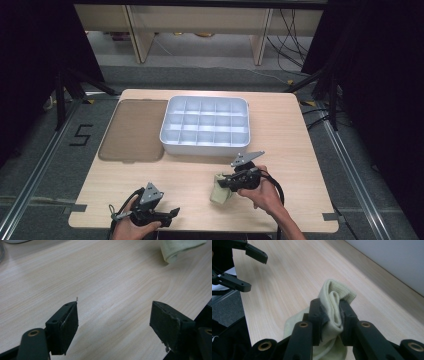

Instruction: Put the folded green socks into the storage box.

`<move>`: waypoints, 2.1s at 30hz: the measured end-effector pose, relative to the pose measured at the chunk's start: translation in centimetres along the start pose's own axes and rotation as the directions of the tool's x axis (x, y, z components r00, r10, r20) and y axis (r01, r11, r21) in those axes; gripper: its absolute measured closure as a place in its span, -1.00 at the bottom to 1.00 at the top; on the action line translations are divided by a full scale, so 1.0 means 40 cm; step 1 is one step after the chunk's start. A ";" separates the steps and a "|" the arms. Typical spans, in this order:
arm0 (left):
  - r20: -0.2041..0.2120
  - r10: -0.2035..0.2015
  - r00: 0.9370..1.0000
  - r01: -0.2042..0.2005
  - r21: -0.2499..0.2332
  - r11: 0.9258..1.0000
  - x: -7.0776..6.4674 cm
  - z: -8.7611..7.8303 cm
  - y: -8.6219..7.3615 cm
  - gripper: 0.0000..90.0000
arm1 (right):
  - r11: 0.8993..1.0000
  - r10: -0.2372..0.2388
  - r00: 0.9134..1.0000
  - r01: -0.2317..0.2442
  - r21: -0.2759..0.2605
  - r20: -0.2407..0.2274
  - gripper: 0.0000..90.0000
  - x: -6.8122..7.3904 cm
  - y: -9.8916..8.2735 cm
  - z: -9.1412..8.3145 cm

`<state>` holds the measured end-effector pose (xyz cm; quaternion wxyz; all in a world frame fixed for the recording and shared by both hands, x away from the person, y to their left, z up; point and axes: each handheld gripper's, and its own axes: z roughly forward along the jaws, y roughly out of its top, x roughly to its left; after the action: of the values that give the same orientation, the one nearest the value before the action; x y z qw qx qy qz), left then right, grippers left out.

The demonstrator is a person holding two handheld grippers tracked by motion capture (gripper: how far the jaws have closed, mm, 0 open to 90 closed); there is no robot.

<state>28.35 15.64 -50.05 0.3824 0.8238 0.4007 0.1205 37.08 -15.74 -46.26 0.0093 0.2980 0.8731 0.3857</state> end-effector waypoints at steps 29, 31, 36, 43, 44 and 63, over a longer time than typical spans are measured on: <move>0.005 0.062 0.998 -0.063 0.033 0.997 0.004 -0.002 -0.001 -0.51 | 0.999 -0.005 0.995 0.001 0.041 0.100 0.68 -0.044 0.077 -0.089; -0.006 0.019 1.000 -0.019 0.011 1.000 0.002 0.003 -0.003 -0.51 | 0.999 -0.003 0.995 -0.003 0.051 0.102 0.68 -0.048 0.082 -0.097; 0.004 0.039 0.999 -0.039 0.032 0.999 0.008 -0.002 -0.003 -0.52 | 0.999 -0.009 0.994 0.003 0.053 0.107 0.68 -0.057 0.091 -0.111; -0.001 0.044 0.999 -0.044 0.045 0.998 0.011 0.001 -0.004 -0.55 | 0.999 -0.022 0.993 0.016 0.050 0.115 0.68 -0.073 0.099 -0.125; -0.001 0.046 0.999 -0.046 0.044 0.998 0.011 0.000 -0.004 -0.56 | 0.999 -0.016 0.991 0.010 0.043 0.132 0.68 -0.073 0.100 -0.125; -0.008 0.049 0.999 -0.048 0.053 0.997 0.011 0.001 -0.005 -0.56 | 0.998 -0.006 0.989 -0.004 0.066 0.146 0.68 -0.094 0.136 -0.162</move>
<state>28.54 16.04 -50.26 0.3557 0.8425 0.3854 0.1230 41.36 -19.22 -38.83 0.0636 0.3251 0.8826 0.3336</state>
